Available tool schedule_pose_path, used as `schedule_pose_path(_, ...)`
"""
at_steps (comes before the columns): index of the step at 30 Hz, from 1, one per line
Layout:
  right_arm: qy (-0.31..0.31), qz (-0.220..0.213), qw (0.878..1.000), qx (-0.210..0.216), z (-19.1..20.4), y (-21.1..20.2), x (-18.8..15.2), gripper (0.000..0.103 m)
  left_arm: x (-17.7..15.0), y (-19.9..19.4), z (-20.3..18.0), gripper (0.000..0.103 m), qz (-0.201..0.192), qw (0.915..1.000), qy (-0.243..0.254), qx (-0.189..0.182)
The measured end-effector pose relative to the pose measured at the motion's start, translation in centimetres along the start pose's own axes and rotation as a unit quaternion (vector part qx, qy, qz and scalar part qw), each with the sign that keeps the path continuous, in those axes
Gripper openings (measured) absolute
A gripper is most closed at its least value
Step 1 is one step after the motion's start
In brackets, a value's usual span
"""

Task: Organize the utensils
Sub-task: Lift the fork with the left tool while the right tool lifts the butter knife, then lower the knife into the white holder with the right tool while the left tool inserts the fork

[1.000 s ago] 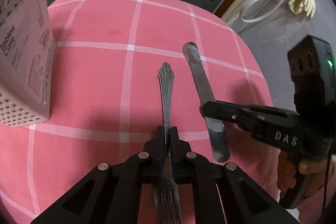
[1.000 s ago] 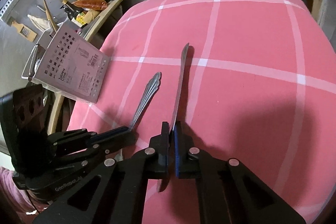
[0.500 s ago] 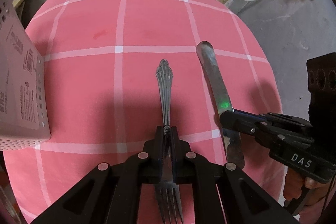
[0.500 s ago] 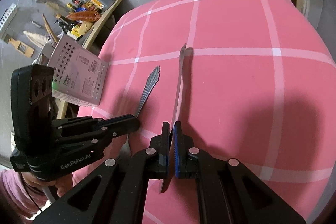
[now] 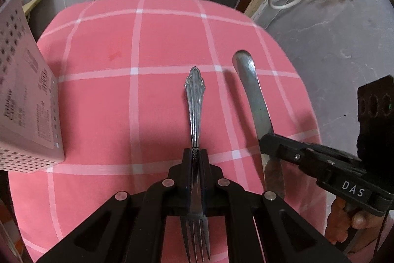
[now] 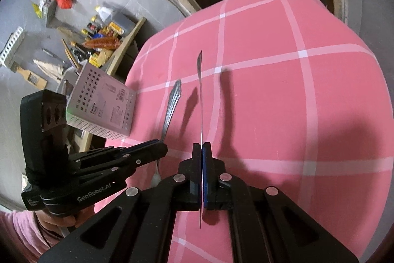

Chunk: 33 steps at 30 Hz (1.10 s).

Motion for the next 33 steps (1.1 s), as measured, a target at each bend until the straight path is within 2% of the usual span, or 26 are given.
schedule_pose_path(5, 0.027, -0.036, 0.999, 0.014, 0.0, -1.7, 0.1, 0.001, 0.7, -2.2, -0.6, 0.006, -0.035, 0.9993, 0.005, -0.009)
schedule_pose_path(13, 0.029, -0.157, 0.986, 0.051, 3.4, -7.3, 2.6, 0.001, 3.1, -9.7, -1.2, 0.006, -0.13, 0.991, 0.013, -0.032)
schedule_pose_path(17, 0.025, -0.211, 0.974, 0.075, 5.8, -10.0, 4.5, 0.001, 4.8, -14.5, -1.6, 0.006, -0.177, 0.9832, 0.029, -0.035)
schedule_pose_path(23, 0.004, -0.261, 0.958, 0.117, 10.7, -11.9, 7.3, 0.001, 6.3, -21.1, -0.9, 0.006, -0.239, 0.9697, 0.037, -0.032)
schedule_pose_path(29, -0.016, -0.282, 0.947, 0.155, 16.0, -12.0, 8.8, 0.001, 7.9, -26.5, 2.0, 0.006, -0.303, 0.9521, 0.039, -0.002)
schedule_pose_path(33, -0.025, -0.296, 0.939, 0.174, 19.1, -10.8, 8.7, 0.001, 9.1, -27.7, 4.9, 0.006, -0.342, 0.9388, 0.033, 0.013)
Point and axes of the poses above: each gripper's, at about its wrist camera, not at the fingertips, and y roughly the way its jaws point, z to its left, x to its top, the point moved 5 cm from there along y, roughly the way its jaws point, and after that the axes turned 14 degrees about -x, right-handed, at the moved point
